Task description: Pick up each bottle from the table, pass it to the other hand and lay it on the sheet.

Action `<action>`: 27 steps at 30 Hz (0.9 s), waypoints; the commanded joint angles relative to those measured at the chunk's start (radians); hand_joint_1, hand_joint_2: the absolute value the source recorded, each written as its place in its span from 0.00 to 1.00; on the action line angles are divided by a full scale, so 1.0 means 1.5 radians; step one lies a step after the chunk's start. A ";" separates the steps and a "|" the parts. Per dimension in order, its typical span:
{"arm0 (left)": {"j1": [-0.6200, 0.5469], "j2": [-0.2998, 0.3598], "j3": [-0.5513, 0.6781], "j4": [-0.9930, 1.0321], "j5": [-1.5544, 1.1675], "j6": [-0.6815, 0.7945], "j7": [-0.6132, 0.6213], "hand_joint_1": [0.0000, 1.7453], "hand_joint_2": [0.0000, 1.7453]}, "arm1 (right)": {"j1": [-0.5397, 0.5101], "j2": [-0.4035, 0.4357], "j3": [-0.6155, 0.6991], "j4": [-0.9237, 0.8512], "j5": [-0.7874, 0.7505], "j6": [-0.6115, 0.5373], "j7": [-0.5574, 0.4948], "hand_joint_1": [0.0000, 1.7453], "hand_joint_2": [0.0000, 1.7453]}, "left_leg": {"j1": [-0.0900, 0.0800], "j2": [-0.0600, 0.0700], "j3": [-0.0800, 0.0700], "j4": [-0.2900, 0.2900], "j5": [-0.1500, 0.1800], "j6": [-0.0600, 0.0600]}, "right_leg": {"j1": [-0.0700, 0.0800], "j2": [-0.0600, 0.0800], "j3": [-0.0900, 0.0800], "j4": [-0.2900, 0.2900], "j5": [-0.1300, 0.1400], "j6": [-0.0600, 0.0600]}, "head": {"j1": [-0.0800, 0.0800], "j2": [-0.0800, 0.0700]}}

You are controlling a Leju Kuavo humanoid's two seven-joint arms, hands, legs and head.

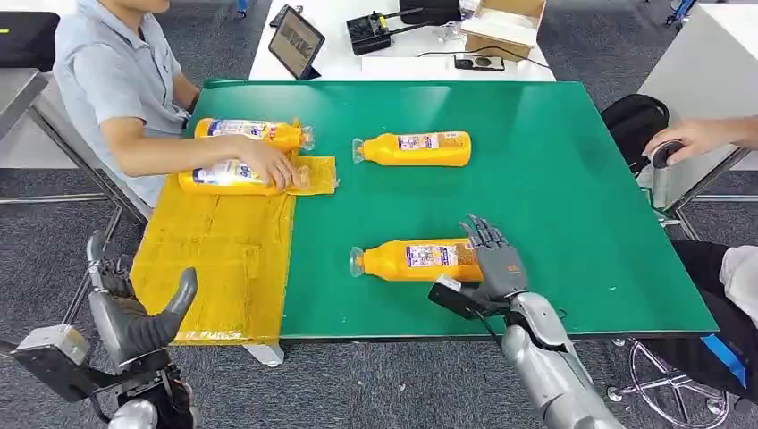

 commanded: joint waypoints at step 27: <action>-0.023 0.028 -0.027 0.055 0.010 -0.044 0.056 0.00 1.00 | -0.128 0.025 0.058 0.264 0.021 0.149 0.080 1.00 1.00 | 0.000 0.001 0.007 -0.001 0.000 0.001 | 0.001 0.000 0.006 -0.001 0.000 -0.001 | 0.000 0.000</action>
